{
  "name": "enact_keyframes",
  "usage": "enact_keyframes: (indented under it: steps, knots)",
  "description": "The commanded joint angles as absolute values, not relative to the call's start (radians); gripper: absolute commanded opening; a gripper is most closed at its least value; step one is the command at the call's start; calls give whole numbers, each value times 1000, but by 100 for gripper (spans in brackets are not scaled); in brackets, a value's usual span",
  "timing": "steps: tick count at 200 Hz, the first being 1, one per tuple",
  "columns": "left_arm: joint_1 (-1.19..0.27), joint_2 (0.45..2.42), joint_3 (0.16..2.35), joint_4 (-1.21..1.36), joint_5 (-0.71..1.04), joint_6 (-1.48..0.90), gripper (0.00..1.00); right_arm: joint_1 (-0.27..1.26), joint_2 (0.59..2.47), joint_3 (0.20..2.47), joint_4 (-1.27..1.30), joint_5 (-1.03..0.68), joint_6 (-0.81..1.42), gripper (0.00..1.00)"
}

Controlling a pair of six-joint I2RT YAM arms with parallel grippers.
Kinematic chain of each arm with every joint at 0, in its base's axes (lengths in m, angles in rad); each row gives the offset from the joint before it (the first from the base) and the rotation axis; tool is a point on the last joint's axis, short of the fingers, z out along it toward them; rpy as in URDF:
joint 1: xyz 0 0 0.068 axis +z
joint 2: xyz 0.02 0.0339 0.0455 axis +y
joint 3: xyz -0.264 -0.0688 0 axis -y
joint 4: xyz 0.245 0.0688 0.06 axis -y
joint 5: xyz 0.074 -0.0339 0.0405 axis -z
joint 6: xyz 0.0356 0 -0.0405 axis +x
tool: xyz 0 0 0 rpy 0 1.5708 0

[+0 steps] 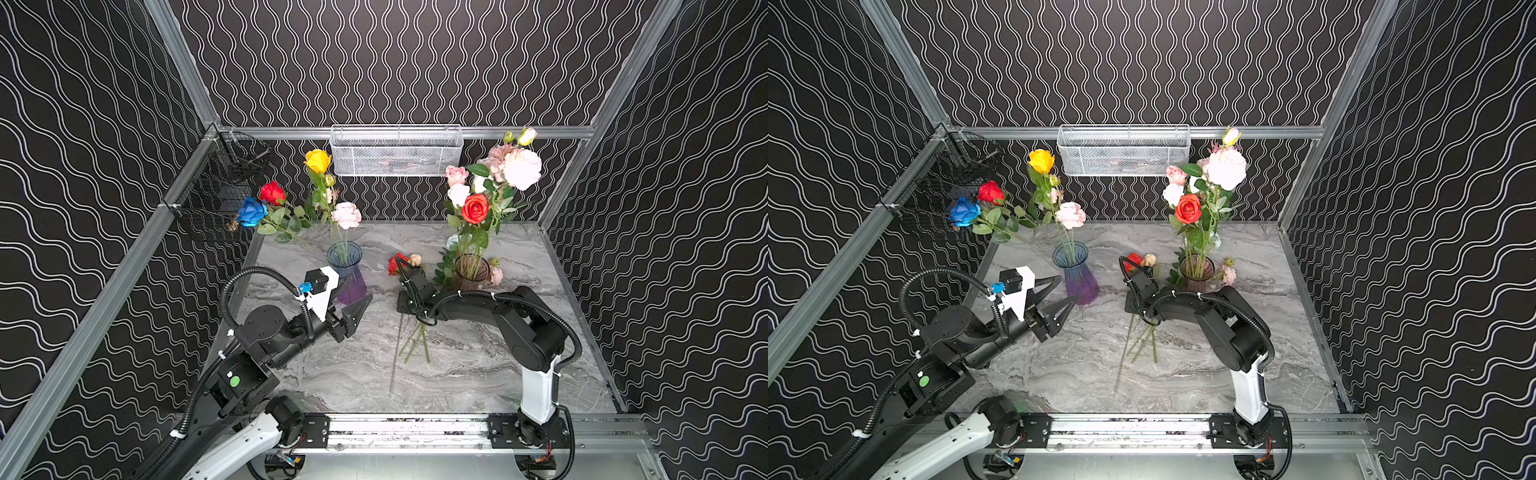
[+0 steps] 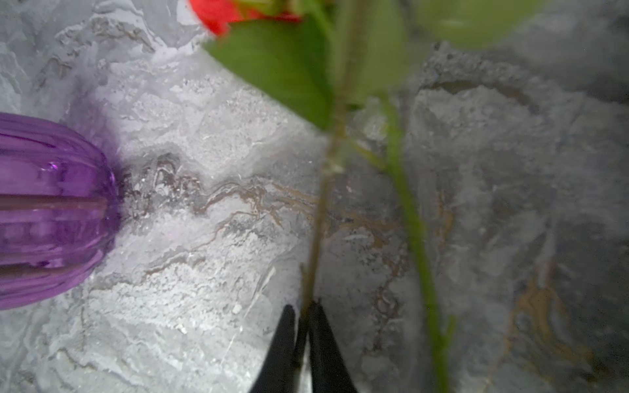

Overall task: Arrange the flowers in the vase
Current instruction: 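Open the left gripper and draw it back while the right gripper grasps a white rose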

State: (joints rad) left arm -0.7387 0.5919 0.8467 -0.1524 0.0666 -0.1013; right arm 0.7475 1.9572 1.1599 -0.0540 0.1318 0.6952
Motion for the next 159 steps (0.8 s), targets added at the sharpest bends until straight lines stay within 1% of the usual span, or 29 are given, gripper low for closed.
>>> enact_keyframes:
  steps: [1, 26, 68, 94, 130, 159]
  knots:
    - [-738, 579, 853, -141, 67, -86, 66, 750, 1905, 1124, 40, 105, 702, 8]
    - [-738, 547, 837, -128, 21, -85, 67, 772, 1809, 1104, 106, 86, 662, 6]
    - [-738, 502, 816, -110, -28, -86, 69, 802, 1712, 1110, 141, 92, 635, 5]
    - [-737, 489, 807, -102, -68, -89, 69, 837, 1629, 1086, 201, 121, 594, 5]
    - [-736, 436, 777, -77, -232, -108, 69, 908, 1493, 1083, 323, 202, 468, 5]
    - [-736, 381, 750, -59, -347, -125, 69, 950, 1435, 1101, 417, 228, 379, 4]
